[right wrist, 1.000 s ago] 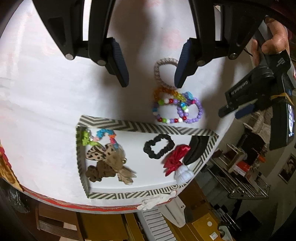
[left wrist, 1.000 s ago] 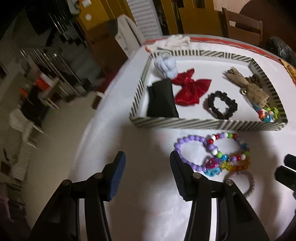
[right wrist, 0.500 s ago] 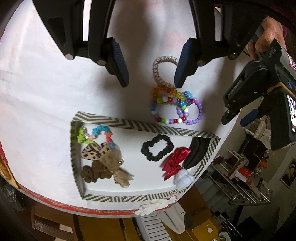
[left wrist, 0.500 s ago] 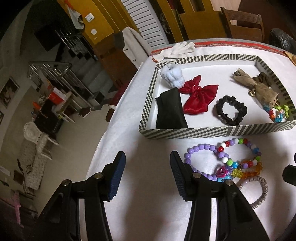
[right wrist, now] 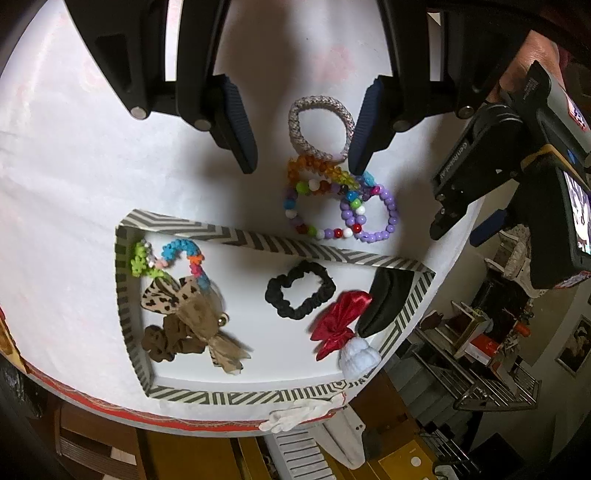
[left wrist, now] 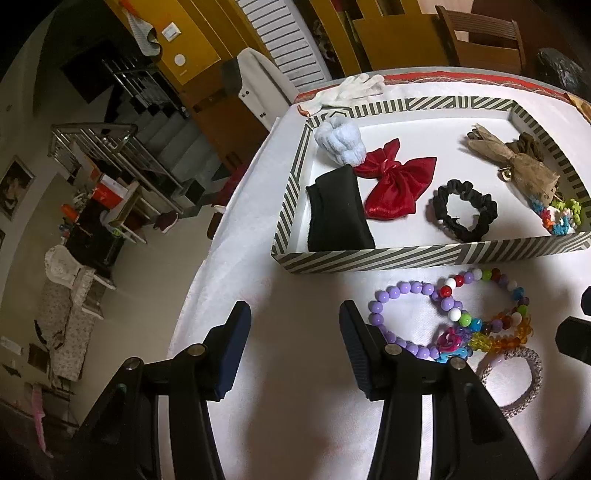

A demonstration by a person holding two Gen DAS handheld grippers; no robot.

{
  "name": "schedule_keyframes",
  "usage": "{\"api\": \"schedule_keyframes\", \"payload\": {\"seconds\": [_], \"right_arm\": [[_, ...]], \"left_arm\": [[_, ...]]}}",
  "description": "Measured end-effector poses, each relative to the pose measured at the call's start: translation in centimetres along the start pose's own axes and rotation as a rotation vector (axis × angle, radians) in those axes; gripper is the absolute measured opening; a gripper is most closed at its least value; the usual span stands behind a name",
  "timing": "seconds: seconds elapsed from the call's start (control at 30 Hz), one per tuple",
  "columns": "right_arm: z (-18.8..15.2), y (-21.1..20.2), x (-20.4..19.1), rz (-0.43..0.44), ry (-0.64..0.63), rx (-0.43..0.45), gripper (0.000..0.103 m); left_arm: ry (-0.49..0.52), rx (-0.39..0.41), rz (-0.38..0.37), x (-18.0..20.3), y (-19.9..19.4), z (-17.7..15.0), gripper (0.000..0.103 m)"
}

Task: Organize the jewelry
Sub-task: 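Move both tools back toward the loose bead bracelets beside the tray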

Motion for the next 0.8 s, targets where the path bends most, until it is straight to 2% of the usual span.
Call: {"api": "schedule_keyframes", "payload": {"seconds": [0.1, 0.17, 0.3, 0.4, 0.53, 0.57, 0.67, 0.73, 0.8], "right_arm": [[0.1, 0.2, -0.1, -0.002, -0.004, -0.004, 0.054], [0.2, 0.5, -0.1, -0.004, -0.006, -0.005, 0.054], [0.9, 0.8, 0.0, -0.013, -0.002, -0.001, 0.054], [1.6, 1.5, 0.0, -0.019, -0.006, 0.0, 0.054], [2.1, 3.2, 0.3, -0.05, -0.012, -0.021, 0.054], [2.2, 3.7, 0.5, -0.055, -0.009, -0.022, 0.054], [2.6, 5.0, 0.8, -0.08, -0.014, -0.027, 0.053], [2.7, 5.7, 0.9, -0.109, -0.033, -0.033, 0.044], [2.8, 6.1, 0.9, -0.139, -0.055, -0.029, 0.039]], "left_arm": [[-0.004, -0.019, -0.036, 0.2, 0.4, -0.1, 0.063], [-0.018, -0.042, -0.103, 0.7, 0.7, -0.3, 0.063], [-0.085, -0.112, -0.293, 1.0, 1.4, -0.6, 0.063], [-0.137, -0.152, -0.386, 0.5, 1.8, -0.5, 0.063], [-0.185, -0.275, -0.559, 1.8, 2.5, -1.0, 0.063], [-0.185, -0.287, -0.567, 2.1, 2.6, -1.1, 0.063], [-0.141, -0.273, -0.51, 2.5, 3.0, -1.0, 0.063], [-0.11, -0.27, -0.461, 2.7, 3.6, -0.9, 0.063], [-0.086, -0.273, -0.456, 3.5, 3.9, -0.9, 0.063]]}}
Point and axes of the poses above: each gripper's, at about its wrist camera, not at the fingertips, and y roughly the way its jaws point, x to its right, z to its top, the point moved 10 cm from there along y, roughly the way its jaws point, and after that the axes turned 8 degrees about z, right-handed, at the moved point
